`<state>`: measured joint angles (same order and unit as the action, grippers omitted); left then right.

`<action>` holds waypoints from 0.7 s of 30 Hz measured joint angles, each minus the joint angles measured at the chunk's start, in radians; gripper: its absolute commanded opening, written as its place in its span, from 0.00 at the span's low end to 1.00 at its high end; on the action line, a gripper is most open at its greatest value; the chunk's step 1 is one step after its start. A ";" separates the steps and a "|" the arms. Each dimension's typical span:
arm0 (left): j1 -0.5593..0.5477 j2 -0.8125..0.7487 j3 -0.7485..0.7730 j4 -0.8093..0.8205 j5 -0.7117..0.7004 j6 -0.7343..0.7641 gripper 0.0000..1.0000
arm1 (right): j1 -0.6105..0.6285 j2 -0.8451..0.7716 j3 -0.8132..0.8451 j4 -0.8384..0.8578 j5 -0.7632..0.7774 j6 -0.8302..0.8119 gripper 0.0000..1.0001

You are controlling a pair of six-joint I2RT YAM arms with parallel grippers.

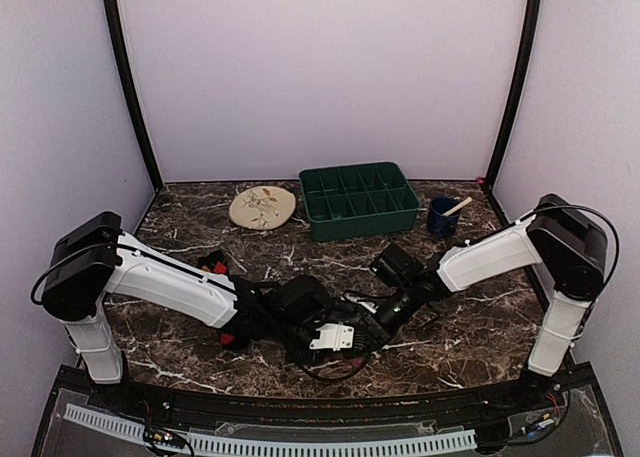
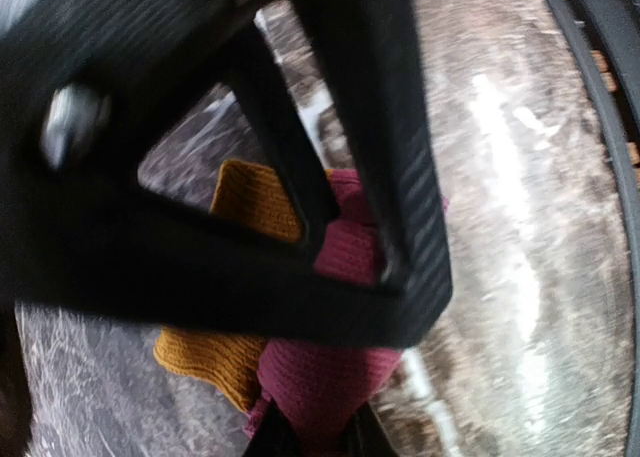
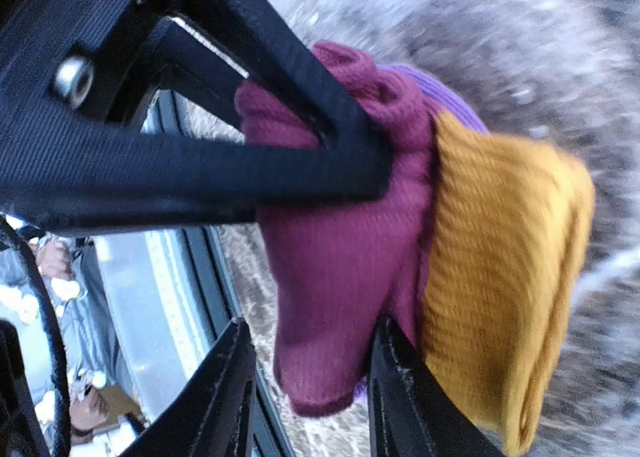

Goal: Roll the socks
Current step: Roll the sock at the center of the board.

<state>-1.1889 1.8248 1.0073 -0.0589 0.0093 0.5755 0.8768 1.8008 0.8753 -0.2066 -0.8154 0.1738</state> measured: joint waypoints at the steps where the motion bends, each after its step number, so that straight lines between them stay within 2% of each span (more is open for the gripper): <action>1: 0.008 0.000 0.000 -0.001 -0.001 -0.004 0.00 | -0.003 -0.005 -0.002 0.006 0.008 0.005 0.37; 14: 0.052 -0.028 -0.027 -0.025 -0.072 -0.074 0.00 | -0.061 -0.105 -0.073 0.050 0.144 0.083 0.47; 21: 0.068 -0.019 0.019 -0.116 -0.030 -0.121 0.00 | -0.068 -0.191 -0.114 0.075 0.279 0.100 0.47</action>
<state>-1.1213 1.8061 1.0267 -0.1753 -0.0208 0.4549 0.8089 1.6096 0.7612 -0.1314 -0.5365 0.2737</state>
